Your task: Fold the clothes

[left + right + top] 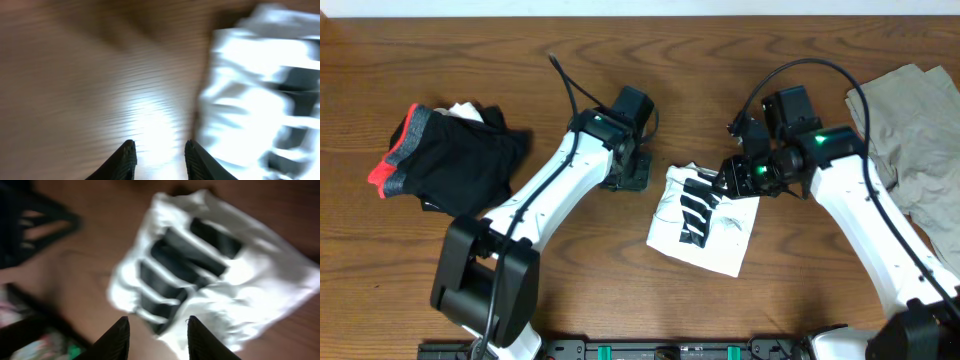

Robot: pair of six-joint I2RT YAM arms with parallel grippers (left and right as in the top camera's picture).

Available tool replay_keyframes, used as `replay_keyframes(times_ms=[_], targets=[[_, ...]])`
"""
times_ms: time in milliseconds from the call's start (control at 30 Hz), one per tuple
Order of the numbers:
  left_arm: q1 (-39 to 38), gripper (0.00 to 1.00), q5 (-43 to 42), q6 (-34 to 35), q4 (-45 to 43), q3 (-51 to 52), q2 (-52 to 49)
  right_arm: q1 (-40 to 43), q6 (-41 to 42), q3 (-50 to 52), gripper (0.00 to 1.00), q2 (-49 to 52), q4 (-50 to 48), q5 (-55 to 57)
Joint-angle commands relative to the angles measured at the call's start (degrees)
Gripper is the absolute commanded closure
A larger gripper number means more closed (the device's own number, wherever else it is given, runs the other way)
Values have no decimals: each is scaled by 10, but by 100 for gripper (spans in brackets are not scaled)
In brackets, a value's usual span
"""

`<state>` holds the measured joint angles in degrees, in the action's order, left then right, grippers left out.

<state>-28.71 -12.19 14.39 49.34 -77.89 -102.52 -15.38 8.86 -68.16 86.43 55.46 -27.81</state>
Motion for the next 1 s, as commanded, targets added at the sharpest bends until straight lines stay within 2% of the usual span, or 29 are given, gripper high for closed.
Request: replay_keyframes(times_ms=[0, 167, 300, 467, 633, 967], targets=[[-6, 66, -133, -52, -20, -1, -3, 4, 33, 41, 64, 3, -14, -95], [-13, 66, -153, -63, -45, 17, -3, 9, 53, 146, 64, 6, -90, -145], [-19, 66, -223, -95, -51, 18, -4, 17, 57, 221, 63, 6, -145, -162], [-35, 66, -223, -110, -65, 23, -13, 35, 57, 289, 63, 6, -212, -143], [-58, 66, -223, -110, -70, 34, -31, 48, 64, 321, 62, 6, -227, -12], [-84, 66, -212, -112, -83, 62, -41, 50, 63, 326, 61, 6, -229, -2]])
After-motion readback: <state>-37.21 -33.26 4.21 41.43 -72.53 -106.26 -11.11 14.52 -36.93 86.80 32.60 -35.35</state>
